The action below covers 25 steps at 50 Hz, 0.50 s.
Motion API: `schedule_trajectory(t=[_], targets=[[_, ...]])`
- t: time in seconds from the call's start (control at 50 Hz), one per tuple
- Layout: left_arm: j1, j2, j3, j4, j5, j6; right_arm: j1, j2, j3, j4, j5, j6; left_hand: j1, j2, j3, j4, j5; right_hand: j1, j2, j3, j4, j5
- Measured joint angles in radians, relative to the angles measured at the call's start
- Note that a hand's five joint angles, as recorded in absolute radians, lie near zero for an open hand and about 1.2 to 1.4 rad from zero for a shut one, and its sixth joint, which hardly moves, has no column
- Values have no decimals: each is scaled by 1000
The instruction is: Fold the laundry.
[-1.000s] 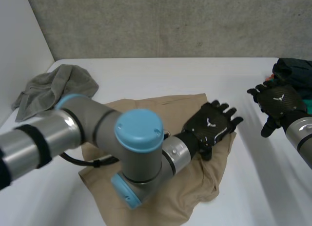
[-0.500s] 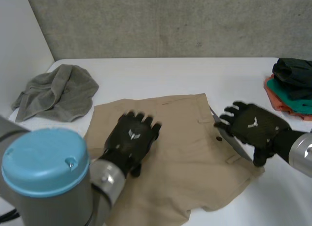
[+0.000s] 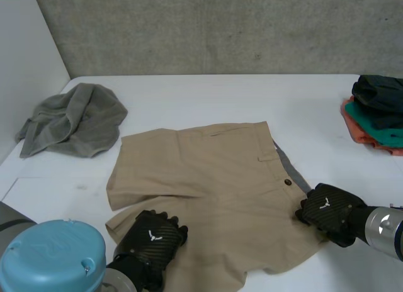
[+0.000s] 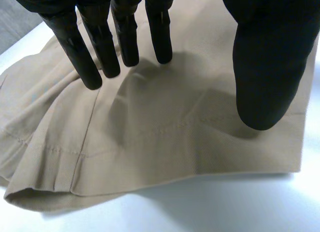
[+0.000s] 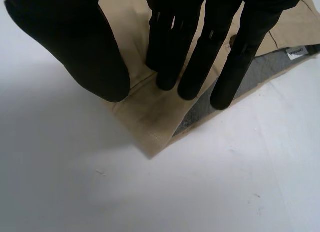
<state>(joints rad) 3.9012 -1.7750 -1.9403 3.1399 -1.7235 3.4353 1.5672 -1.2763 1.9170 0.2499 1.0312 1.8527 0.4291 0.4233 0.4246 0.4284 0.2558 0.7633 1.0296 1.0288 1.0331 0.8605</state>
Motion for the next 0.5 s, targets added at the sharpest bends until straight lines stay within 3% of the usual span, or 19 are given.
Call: schedule_trajectory(t=[0.04, 0.14, 0.32, 0.5], targets=[[-2, 10, -14, 0, -2, -3, 2, 11, 2, -36, 1, 10, 69, 65, 67, 62, 61, 0, 125, 130, 135, 120], [-10, 52, -42, 0, -2, -3, 8, 18, 7, -97, 3, 60, 202, 197, 194, 193, 187, 0, 137, 150, 159, 137], [-48, 94, -88, 4, -1, 9, 40, -2, -1, -123, 0, 224, 185, 193, 194, 184, 183, 0, 137, 151, 159, 148], [-52, 73, -106, 10, 2, 14, 69, -19, -6, -142, 1, 290, 176, 178, 181, 166, 163, 0, 137, 151, 159, 161]])
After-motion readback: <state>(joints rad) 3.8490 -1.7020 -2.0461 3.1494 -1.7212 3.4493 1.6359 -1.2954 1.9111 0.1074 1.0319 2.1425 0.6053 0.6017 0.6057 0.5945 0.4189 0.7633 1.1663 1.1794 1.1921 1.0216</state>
